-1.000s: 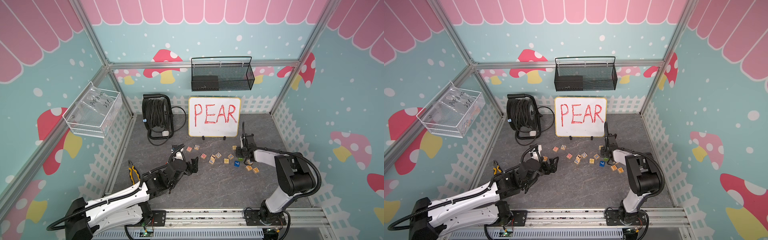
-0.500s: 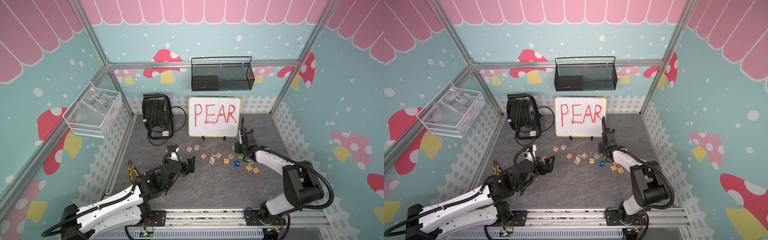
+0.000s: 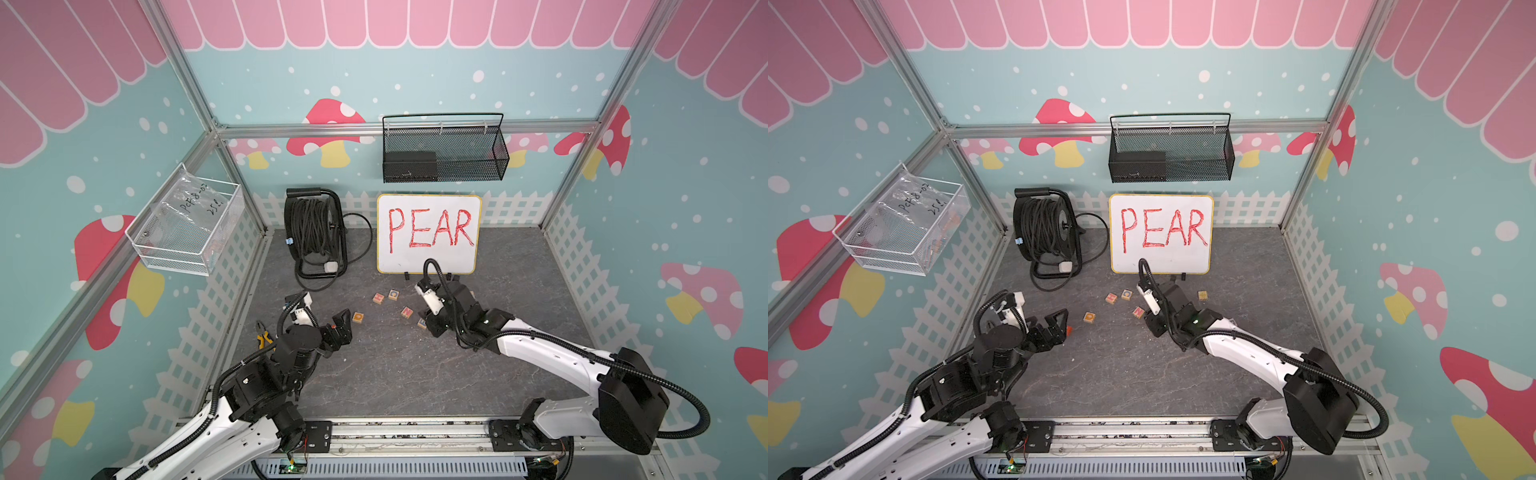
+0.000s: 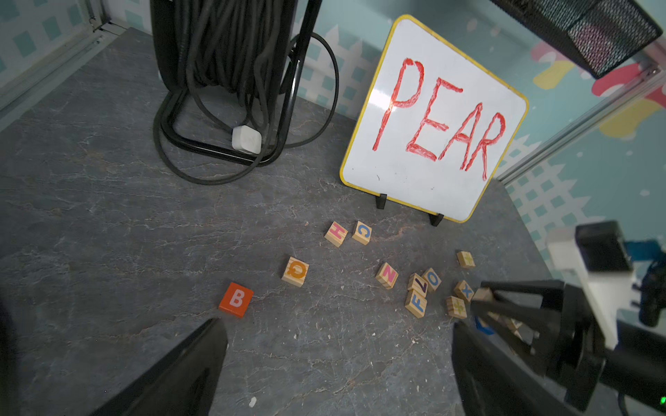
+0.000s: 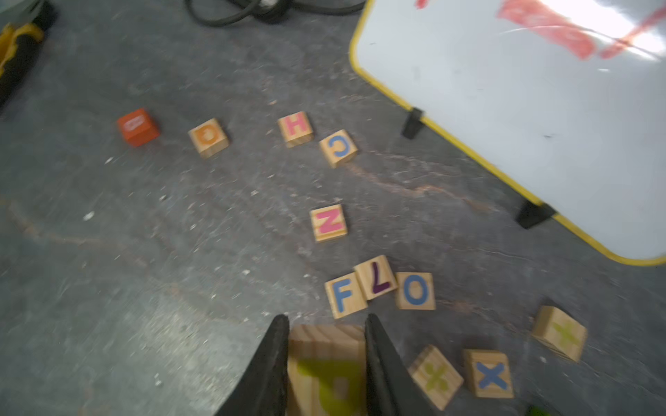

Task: Spell the uppercase word “pear” with letter blocks
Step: Place the letter block at the center of the board.

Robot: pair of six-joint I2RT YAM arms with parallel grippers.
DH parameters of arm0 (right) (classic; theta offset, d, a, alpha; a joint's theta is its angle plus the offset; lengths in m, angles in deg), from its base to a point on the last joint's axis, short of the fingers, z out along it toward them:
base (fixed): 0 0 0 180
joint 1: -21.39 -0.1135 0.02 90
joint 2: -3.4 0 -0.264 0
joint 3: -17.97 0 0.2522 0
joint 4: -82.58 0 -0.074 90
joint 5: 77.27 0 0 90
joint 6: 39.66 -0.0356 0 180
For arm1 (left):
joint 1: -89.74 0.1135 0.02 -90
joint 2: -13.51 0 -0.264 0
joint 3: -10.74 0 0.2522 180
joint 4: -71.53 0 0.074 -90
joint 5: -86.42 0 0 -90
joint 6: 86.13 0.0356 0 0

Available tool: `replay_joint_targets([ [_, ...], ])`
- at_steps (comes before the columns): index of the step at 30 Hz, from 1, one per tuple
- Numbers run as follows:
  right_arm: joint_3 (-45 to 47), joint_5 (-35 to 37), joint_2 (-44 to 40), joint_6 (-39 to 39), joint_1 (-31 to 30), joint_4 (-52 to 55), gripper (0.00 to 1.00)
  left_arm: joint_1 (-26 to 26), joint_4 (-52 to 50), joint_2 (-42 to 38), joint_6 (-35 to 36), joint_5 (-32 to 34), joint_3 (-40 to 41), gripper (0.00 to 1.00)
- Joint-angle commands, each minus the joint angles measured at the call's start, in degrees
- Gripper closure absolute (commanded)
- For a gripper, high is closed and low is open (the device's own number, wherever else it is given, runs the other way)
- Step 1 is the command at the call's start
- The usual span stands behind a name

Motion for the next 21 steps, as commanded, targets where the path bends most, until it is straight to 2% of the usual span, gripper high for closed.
replay_joint_targets([
  [1, 1.2, -5.0, 0.6, 3.5, -3.6, 1.7, 0.73, 0.6, -4.7, -1.7, -4.2, -0.5, 2.1, 0.0],
  [4, 0.8, -6.7, 2.8, 4.6, -6.5, 1.5, 0.73, 0.8, -6.5, -1.5, -5.2, -1.6, 2.1, 0.01],
  [11, -3.9, -5.9, 12.5, 8.8, -11.5, 3.4, 0.73, 0.8, -8.2, 0.0, -7.5, -3.2, 2.8, 0.01],
  [21, -7.7, -4.1, 19.9, 16.0, -13.2, 3.6, 0.74, 0.9, -8.8, -1.6, -9.5, -2.9, 5.0, 0.01],
])
